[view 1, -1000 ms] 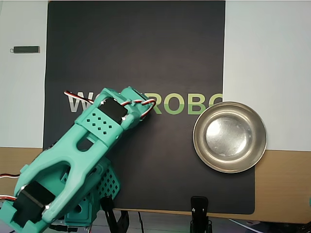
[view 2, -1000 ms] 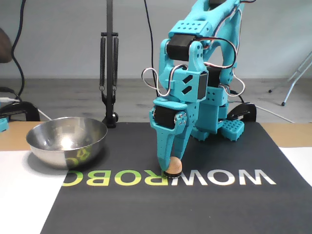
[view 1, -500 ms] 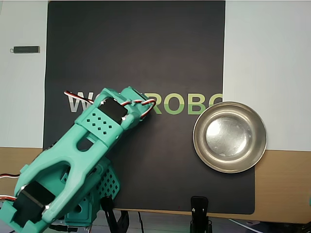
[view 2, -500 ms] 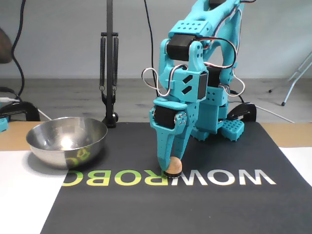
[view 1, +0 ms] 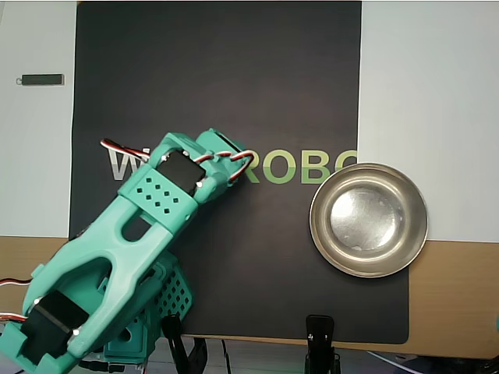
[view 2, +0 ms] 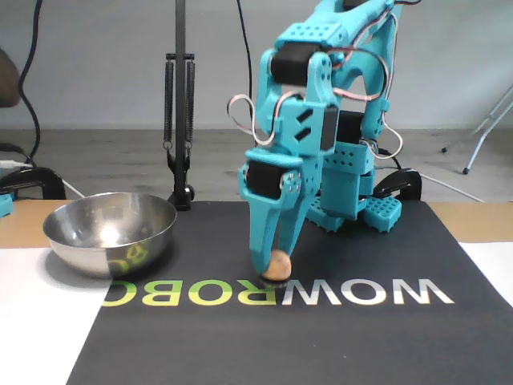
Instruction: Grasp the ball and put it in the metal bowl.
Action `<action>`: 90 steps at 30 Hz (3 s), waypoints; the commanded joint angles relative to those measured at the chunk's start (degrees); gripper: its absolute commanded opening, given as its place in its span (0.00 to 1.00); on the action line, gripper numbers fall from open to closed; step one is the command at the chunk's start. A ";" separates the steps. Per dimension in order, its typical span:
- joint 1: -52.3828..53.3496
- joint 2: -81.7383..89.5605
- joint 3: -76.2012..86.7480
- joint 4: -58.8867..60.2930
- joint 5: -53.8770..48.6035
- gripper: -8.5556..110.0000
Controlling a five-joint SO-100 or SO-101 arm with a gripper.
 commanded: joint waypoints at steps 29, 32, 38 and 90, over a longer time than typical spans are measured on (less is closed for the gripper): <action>0.35 -0.09 -20.74 16.52 -0.09 0.37; 1.05 -0.09 -21.97 17.23 -0.18 0.37; 2.20 -0.18 -23.03 17.58 -0.18 0.37; 29.27 -36.65 -59.77 17.49 -0.18 0.37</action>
